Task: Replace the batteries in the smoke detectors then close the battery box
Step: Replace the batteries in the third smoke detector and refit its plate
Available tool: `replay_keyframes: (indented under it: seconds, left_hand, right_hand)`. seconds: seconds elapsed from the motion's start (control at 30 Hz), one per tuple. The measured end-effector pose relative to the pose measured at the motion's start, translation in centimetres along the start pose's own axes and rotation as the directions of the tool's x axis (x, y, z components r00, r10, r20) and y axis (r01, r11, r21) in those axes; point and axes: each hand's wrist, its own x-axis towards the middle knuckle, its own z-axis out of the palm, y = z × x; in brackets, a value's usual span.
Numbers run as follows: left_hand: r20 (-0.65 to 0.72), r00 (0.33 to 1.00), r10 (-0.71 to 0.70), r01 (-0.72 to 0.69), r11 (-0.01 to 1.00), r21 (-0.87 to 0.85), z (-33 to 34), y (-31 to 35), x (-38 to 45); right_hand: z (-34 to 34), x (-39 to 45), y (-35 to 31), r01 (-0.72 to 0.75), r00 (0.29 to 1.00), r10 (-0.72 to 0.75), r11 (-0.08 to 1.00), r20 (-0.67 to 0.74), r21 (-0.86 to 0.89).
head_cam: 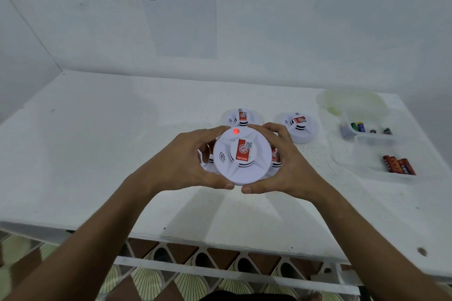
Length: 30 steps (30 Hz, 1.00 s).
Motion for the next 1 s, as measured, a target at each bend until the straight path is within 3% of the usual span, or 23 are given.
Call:
replay_keyframes:
  seconds: [1.0]
  left_hand:
    - [0.003,1.0,-0.03,0.03,0.999,0.018,-0.1,-1.7,0.5]
  right_hand:
    - [0.3,0.5,-0.8,-0.036,0.999,0.037,0.998,-0.013,0.056]
